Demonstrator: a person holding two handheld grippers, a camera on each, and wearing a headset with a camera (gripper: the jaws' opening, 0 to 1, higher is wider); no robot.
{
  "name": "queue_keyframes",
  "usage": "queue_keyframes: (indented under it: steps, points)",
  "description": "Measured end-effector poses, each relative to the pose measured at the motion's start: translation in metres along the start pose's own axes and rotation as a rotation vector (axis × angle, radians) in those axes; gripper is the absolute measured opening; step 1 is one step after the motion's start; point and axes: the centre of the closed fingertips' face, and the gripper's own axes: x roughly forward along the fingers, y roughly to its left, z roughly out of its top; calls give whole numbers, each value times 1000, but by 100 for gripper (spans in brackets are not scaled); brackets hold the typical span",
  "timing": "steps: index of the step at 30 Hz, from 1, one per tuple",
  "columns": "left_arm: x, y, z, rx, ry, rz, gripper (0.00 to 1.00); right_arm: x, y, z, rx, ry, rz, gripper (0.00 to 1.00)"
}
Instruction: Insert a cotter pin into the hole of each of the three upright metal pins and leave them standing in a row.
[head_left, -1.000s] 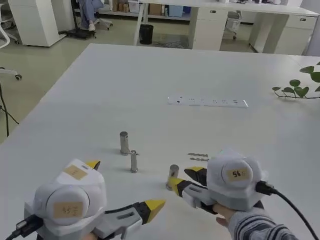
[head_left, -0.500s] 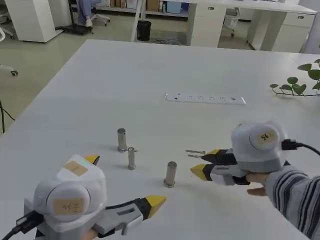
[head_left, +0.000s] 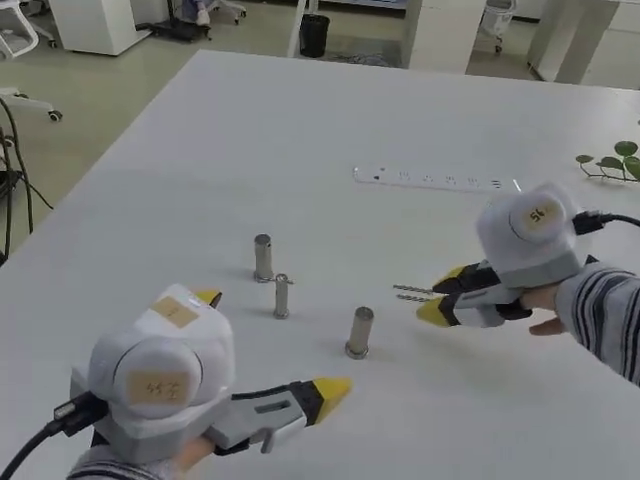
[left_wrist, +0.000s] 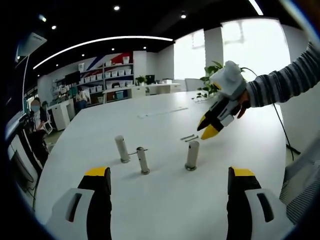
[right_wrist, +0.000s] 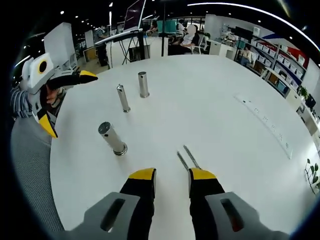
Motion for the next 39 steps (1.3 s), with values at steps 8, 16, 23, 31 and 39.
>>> queue_keyframes:
  steps: [8, 16, 23, 31, 39]
  points:
    - [-1, 4, 2, -10, -9, 11, 96, 13, -8, -6, -41, 69, 12, 16]
    - [-1, 4, 2, -18, -7, 3, 95, 20, -13, -9, -79, 125, 33, 10]
    - [-1, 2, 2, -22, -5, -4, 95, 22, -11, -15, -78, 175, 65, 7]
    - [-2, 3, 3, -21, -7, -1, 94, 22, -8, -16, -83, 188, 66, 0]
    - [-1, 3, 1, -17, 2, -2, 91, 22, -10, -16, -102, 167, 47, 0]
